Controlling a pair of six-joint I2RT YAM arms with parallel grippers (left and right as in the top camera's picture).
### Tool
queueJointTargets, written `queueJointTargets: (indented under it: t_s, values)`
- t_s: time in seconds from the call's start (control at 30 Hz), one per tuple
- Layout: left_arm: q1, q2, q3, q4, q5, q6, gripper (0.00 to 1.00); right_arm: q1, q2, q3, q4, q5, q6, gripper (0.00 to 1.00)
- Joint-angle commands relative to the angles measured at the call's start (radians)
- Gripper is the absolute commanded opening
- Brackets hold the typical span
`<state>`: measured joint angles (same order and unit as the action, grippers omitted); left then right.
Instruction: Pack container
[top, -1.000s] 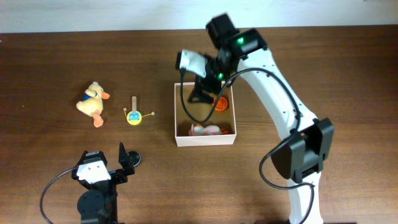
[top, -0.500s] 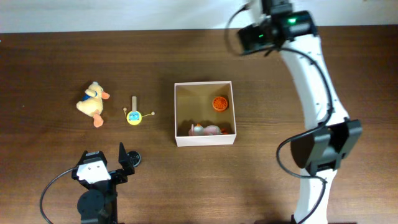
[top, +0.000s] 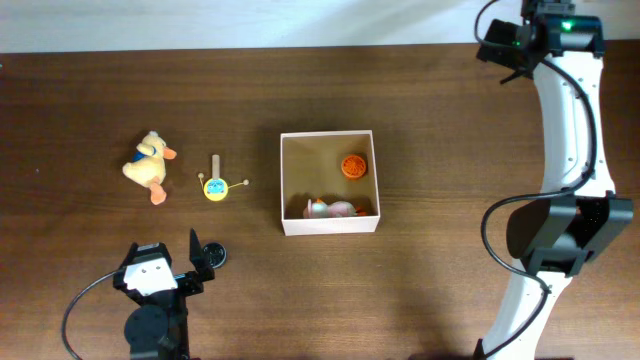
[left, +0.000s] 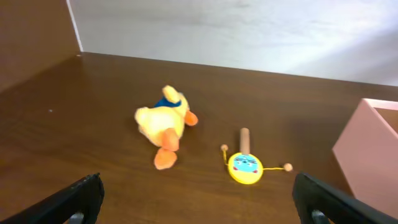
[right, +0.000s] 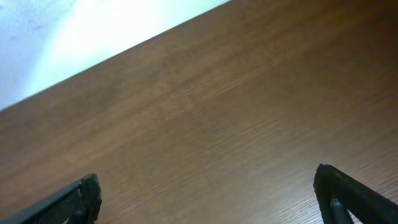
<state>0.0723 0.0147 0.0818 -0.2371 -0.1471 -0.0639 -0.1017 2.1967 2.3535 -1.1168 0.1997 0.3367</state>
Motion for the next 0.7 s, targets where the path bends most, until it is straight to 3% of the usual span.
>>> queueJointTargets:
  t_s: [0.0,0.1,0.27,0.37,0.5,0.67]
  values:
    - [-0.004,-0.01,-0.006,0.044,-0.017,0.042,0.99,0.01,0.021,0.001,-0.002,-0.055,0.042,0.99]
    - [-0.004,-0.003,0.012,0.067,-0.016,0.056,0.99,0.01,0.021,0.001,-0.002,-0.054,0.042,0.99]
    - [-0.004,0.126,0.15,0.065,-0.099,0.204,0.99,0.01,0.021,0.001,-0.002,-0.054,0.042,0.99]
    - [-0.004,0.301,0.29,0.044,-0.132,0.306,0.99,0.01,0.021,0.001,-0.002,-0.054,0.042,0.99]
    - [-0.004,0.589,0.521,-0.051,-0.12,0.32,0.99,0.01,0.021,0.001,-0.002,-0.054,0.042,0.99]
    - [-0.004,0.907,0.8,-0.252,0.05,0.319,0.99,0.01,0.021,0.001,-0.002,-0.055,0.042,0.99]
